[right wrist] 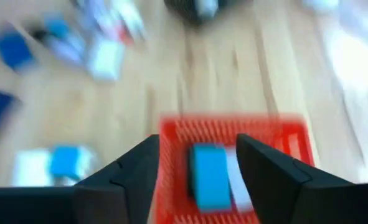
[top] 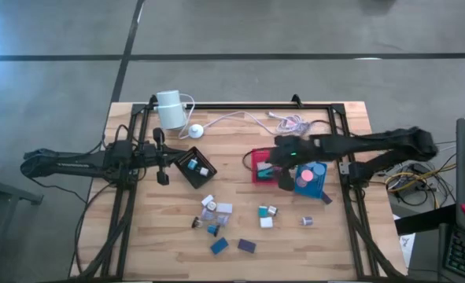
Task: Pick & Place Office items
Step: Put the purple charger adaptor into the black bin
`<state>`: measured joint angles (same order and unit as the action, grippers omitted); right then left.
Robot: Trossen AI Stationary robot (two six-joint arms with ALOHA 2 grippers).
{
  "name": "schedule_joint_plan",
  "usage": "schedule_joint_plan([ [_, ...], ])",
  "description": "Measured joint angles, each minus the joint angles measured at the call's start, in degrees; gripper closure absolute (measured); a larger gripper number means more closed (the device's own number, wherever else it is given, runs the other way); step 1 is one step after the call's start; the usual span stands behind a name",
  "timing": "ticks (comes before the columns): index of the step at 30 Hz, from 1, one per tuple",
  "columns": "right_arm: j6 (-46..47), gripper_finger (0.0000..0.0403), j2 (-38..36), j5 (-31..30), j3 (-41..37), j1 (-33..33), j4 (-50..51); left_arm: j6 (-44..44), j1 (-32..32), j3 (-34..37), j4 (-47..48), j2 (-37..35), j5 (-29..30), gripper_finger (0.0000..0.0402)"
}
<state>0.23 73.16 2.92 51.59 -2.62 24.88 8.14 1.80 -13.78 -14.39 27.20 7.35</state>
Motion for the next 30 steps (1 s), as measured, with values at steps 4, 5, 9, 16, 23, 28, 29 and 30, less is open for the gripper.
schedule_joint_plan([
  [4,2.53,0.0254,-9.91,4.31,-7.72,0.01,-11.06,0.0,0.0,0.0,0.37,-0.01,0.0,0.039],
  [5,2.99,0.0273,-12.31,4.85,-9.84,0.01,-13.37,0.0,0.0,0.0,0.37,-0.01,0.0,0.039],
  [9,5.2,0.0349,-20.65,12.28,-19.71,0.88,-27.01,-0.03,0.0,0.0,0.35,0.0,0.0,0.039],
  [16,7.36,0.0393,-32.57,13.06,-31.82,1.13,-37.37,-0.37,0.0,0.0,0.31,-0.02,0.01,0.039],
  [23,8.57,0.0394,-44.55,10.53,-39.35,1.13,-42.8,-2.36,0.0,0.0,-0.01,-0.02,0.0,0.039],
  [28,8.8,0.0394,-52.2,8.19,-41.22,1.11,-41.39,-2.48,0.0,0.0,0.06,-0.02,0.0,0.039],
  [29,8.78,0.0394,-53.76,7.28,-41.22,1.12,-40.38,-2.33,0.0,0.0,0.17,-0.02,0.0,0.039],
  [30,8.7,0.0394,-55.16,6.44,-41.18,1.12,-39.07,-2.06,0.0,0.0,0.39,-0.02,0.0,0.039],
])
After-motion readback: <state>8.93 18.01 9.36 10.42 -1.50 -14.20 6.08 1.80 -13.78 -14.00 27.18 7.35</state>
